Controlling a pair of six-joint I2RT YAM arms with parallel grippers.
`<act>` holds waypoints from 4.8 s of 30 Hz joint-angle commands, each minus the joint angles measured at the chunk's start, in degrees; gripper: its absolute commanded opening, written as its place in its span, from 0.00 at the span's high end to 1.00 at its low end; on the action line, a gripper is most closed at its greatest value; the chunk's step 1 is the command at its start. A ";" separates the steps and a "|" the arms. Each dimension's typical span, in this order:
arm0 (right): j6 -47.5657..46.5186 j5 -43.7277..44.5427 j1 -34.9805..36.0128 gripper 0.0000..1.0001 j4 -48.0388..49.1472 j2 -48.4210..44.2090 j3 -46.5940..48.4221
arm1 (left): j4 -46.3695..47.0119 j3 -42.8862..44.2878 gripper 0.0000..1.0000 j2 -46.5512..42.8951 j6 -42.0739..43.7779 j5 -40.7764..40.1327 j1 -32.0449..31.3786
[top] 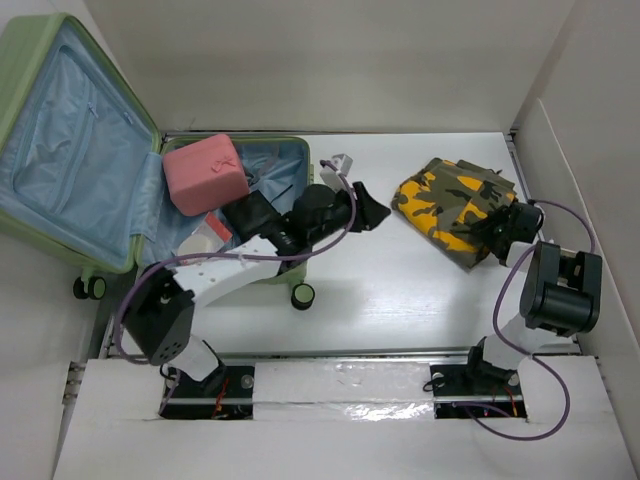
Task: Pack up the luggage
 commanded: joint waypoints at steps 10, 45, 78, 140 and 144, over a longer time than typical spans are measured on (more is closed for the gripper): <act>2.62 -13.46 14.93 0.64 5.66 -10.59 -8.66 | -5.33 6.26 0.41 12.88 0.13 -11.46 -0.96; -7.23 -6.19 28.73 0.14 2.22 -44.08 -3.56 | -14.13 37.39 1.00 49.47 -8.31 -9.80 -1.41; -10.22 -3.36 27.15 0.13 2.31 -50.24 -10.51 | -29.24 -6.83 1.00 -13.65 12.61 -1.35 54.41; -19.98 -16.28 39.02 0.49 -0.85 -40.13 -3.30 | -44.37 6.72 1.00 -20.85 19.72 -62.09 61.82; -19.98 -16.11 39.02 0.50 -0.67 -38.29 -2.95 | -41.55 -0.40 1.00 -28.22 21.41 -67.09 46.36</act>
